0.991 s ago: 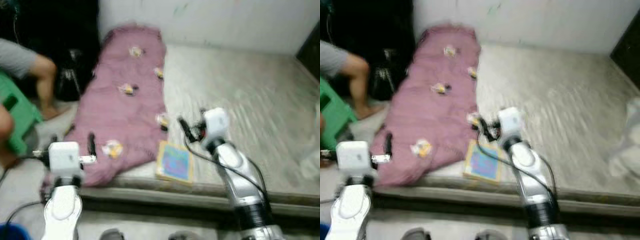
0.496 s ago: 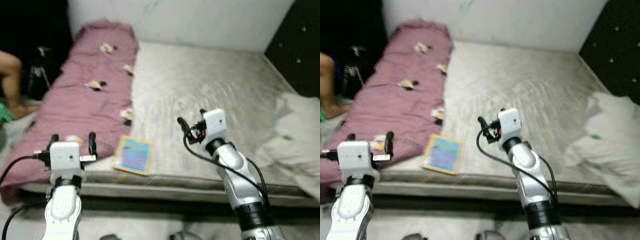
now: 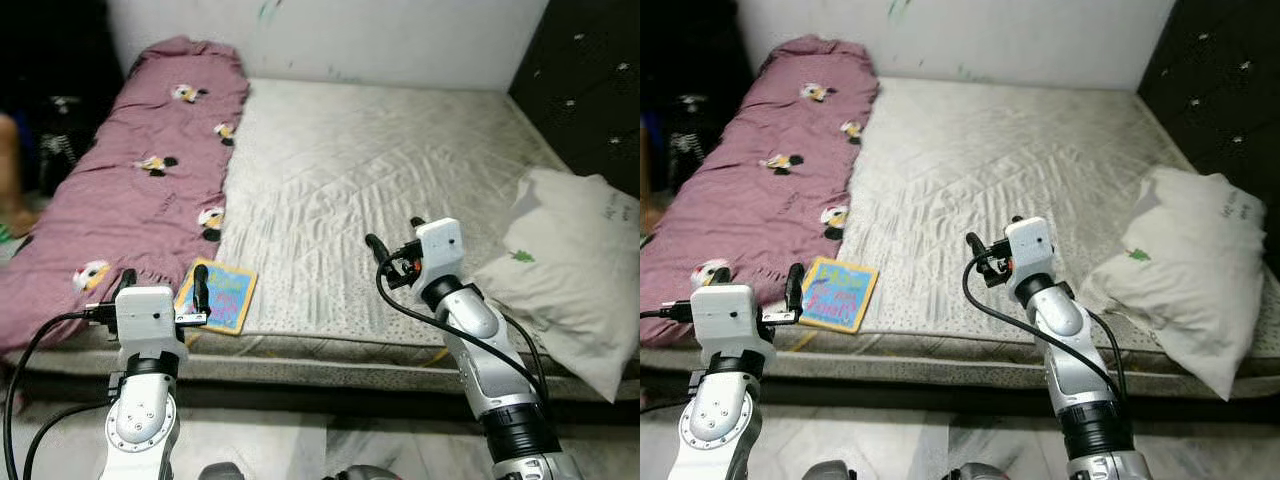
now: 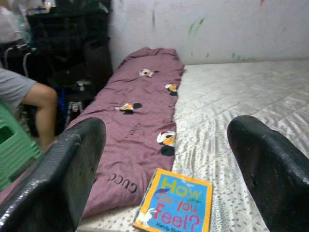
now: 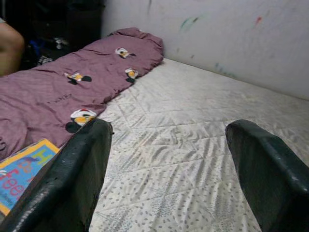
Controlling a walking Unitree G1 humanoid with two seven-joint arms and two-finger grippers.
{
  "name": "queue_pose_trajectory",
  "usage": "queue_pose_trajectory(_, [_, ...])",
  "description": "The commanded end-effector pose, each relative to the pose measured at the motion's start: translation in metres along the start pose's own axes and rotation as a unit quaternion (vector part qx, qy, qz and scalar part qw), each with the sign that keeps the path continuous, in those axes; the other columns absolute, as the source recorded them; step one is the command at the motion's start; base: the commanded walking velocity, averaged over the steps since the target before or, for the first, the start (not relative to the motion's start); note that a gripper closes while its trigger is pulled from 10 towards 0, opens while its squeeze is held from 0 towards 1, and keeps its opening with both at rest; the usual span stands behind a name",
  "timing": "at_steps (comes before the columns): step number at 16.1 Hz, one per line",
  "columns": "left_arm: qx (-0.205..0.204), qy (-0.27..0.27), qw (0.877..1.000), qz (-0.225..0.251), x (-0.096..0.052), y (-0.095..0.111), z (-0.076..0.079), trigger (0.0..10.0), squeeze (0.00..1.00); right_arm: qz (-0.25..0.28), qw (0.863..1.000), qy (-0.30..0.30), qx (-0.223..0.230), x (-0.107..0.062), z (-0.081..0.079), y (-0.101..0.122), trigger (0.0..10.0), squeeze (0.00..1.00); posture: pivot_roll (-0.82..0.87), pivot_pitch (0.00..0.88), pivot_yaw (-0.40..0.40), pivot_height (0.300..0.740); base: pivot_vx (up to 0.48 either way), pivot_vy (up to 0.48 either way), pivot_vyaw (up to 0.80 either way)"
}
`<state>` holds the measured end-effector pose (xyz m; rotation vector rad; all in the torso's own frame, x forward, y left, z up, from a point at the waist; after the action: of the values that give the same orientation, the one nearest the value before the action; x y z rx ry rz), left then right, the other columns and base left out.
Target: Clean up the room
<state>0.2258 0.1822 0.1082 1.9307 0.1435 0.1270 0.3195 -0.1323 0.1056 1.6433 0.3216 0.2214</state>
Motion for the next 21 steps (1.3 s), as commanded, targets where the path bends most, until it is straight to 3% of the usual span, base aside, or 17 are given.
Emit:
queue_pose_trajectory(1, [0.001, 0.008, 1.000, 0.002, 0.0000, 0.0013, -0.0043, 10.0, 0.00, 0.004, 1.000, 0.003, -0.004, 0.0017, -0.0007, 0.0034, 10.0, 0.00, -0.01, 0.000, -0.060, 0.740, 0.000, 0.000, 0.00])
queue_pose_trajectory(8, [0.004, 0.001, 1.000, 0.004, 0.0009, 0.0019, -0.0030, 10.0, 0.00, 0.003, 1.000, 0.001, -0.002, 0.0027, 0.0001, 0.0037, 10.0, 0.00, -0.01, 0.000, -0.059, 0.740, 0.000, 0.000, 0.00])
queue_pose_trajectory(21, [0.002, -0.001, 1.000, 0.004, 0.0016, 0.0014, -0.0018, 10.0, 0.00, 0.004, 1.000, 0.003, -0.005, 0.0034, -0.0001, 0.0045, 10.0, 0.00, -0.01, 0.000, -0.061, 0.740, 0.000, -0.272, 0.00])
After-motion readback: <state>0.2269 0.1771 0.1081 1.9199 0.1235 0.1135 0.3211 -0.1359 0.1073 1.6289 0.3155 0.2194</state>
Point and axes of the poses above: a point about 5 cm out from each wrist's last joint towards the gripper, its own x axis pointing out of the wrist towards the gripper, its own y axis along the axis of the wrist's last joint, z = x × y, the point moved 2 cm from there along x, pointing out of the wrist towards the gripper, and after that the axes turned 12 degrees about x, right-handed, at the moved point
